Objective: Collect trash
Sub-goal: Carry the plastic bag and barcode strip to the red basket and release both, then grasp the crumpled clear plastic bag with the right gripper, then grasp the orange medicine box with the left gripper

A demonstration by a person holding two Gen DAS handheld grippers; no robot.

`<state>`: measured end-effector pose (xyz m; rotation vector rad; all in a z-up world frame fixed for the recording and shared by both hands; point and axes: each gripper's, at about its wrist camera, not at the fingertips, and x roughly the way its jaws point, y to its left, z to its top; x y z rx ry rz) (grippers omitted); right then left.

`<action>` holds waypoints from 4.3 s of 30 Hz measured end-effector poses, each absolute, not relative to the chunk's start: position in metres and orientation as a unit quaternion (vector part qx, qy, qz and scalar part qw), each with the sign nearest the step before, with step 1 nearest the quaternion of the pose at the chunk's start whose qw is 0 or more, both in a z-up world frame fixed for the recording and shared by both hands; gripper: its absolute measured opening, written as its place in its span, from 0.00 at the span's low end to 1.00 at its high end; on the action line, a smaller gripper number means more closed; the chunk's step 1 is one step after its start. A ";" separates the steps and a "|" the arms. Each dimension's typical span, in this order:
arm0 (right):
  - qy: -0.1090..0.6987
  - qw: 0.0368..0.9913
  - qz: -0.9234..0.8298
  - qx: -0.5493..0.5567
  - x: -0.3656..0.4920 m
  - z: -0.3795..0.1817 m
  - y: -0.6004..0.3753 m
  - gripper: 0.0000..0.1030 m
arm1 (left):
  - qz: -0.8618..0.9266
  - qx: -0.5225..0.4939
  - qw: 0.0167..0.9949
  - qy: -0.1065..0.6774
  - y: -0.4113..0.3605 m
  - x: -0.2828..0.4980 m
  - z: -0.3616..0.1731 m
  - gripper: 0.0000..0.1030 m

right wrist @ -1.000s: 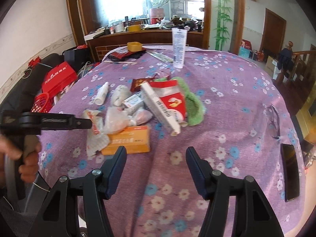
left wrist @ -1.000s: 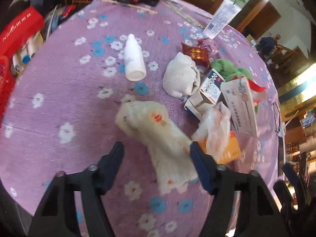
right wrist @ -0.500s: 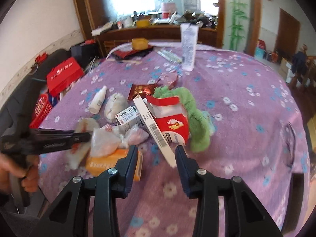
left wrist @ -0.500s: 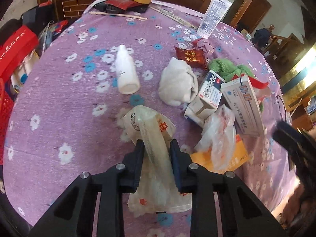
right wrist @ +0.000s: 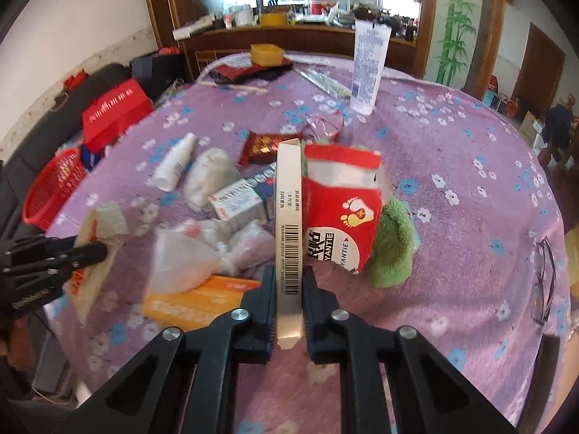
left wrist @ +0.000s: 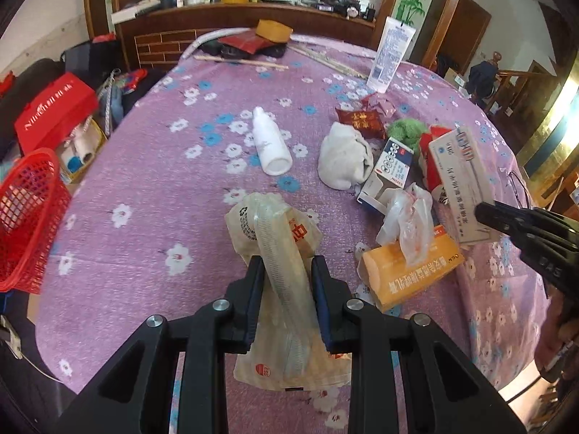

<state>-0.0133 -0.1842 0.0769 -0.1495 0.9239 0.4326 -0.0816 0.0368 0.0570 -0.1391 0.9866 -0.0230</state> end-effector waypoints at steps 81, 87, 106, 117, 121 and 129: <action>0.478 0.867 0.131 -0.054 -0.025 0.065 -0.087 0.76 | -0.129 -0.037 0.884 0.448 0.077 -0.119 0.079 0.67; 0.490 0.861 0.101 -0.091 -0.011 0.045 -0.085 0.31 | -0.120 -0.024 0.886 0.447 0.077 -0.123 0.082 0.71; 0.431 0.890 0.075 0.127 -0.109 0.112 -0.242 0.27 | -0.261 0.220 0.839 0.424 -0.073 -0.064 0.036 0.81; 0.421 0.894 0.031 0.150 -0.126 0.116 -0.278 0.27 | -0.290 0.259 0.809 0.440 -0.101 -0.040 0.006 0.71; 0.427 0.891 0.037 0.149 -0.123 0.112 -0.272 0.27 | -0.277 0.225 0.822 0.444 -0.098 -0.043 0.006 0.55; 0.442 0.886 0.077 0.117 -0.108 0.103 -0.235 0.27 | -0.234 0.095 0.847 0.468 -0.053 -0.057 0.020 0.45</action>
